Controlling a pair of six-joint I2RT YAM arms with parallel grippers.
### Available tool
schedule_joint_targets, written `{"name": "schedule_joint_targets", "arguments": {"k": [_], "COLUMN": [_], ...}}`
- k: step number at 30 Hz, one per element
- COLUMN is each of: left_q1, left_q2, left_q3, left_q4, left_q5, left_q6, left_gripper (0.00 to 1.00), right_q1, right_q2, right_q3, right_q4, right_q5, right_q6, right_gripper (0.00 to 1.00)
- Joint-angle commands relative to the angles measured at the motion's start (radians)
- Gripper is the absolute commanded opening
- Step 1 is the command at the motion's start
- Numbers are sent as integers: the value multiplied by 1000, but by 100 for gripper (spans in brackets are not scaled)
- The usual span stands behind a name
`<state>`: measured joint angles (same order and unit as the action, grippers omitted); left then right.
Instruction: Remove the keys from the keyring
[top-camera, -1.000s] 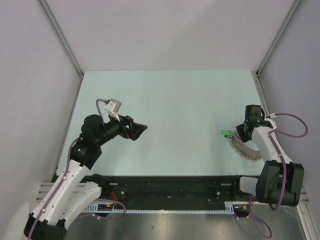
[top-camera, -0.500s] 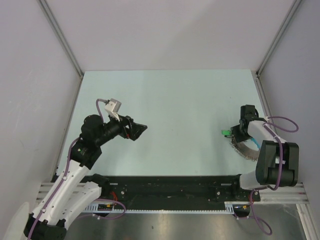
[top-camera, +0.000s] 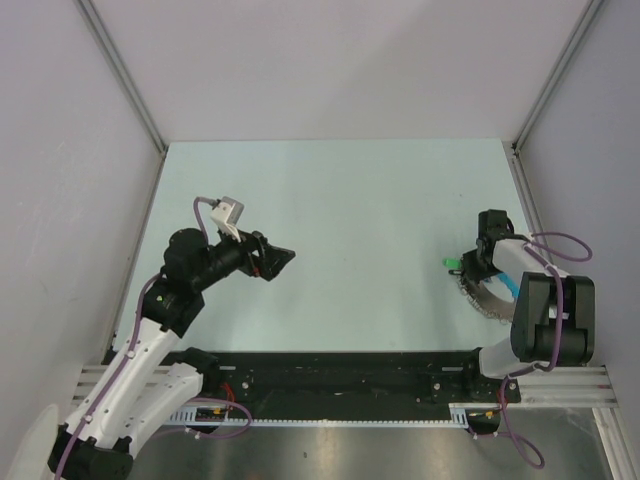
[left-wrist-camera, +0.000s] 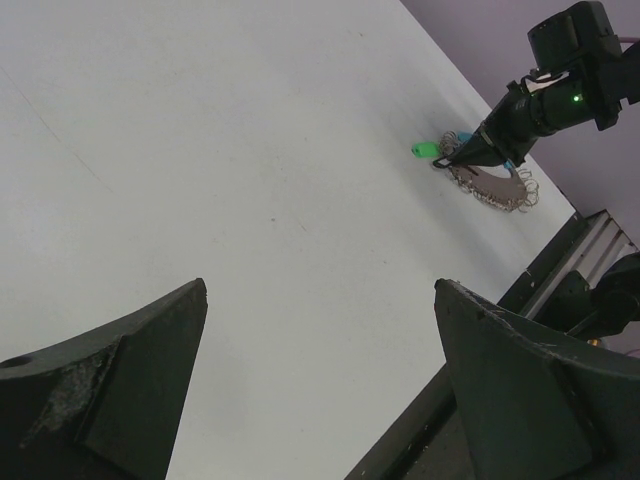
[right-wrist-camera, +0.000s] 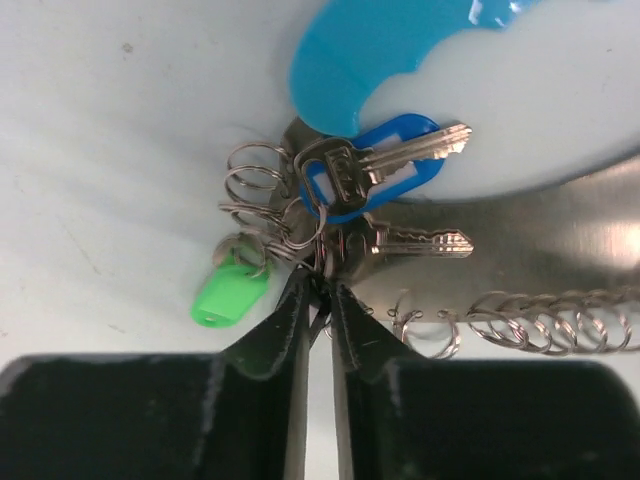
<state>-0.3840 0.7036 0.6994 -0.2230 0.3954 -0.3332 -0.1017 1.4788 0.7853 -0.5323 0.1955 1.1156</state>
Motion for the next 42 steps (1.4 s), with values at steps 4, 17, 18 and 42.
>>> {"name": "schedule_joint_targets", "arguments": {"k": [4, 17, 18, 42], "left_q1": [-4, -4, -4, 10], "left_q2": [2, 10, 13, 50], "left_q3": [-1, 9, 11, 34], "left_q4": [10, -47, -59, -147], "left_q5": [-9, -144, -202, -320], "left_q6": [-13, -6, -7, -18], "left_gripper": [100, 98, 98, 99], "right_q1": [56, 549, 583, 769], "right_q2": [-41, -9, 4, -169], "right_q3": [0, 2, 2, 46], "right_q4": [63, 369, 424, 190], "right_q5": [-39, -365, -382, -245], "right_q6": [-105, -422, -424, -462], "right_gripper": [3, 0, 0, 76]}}
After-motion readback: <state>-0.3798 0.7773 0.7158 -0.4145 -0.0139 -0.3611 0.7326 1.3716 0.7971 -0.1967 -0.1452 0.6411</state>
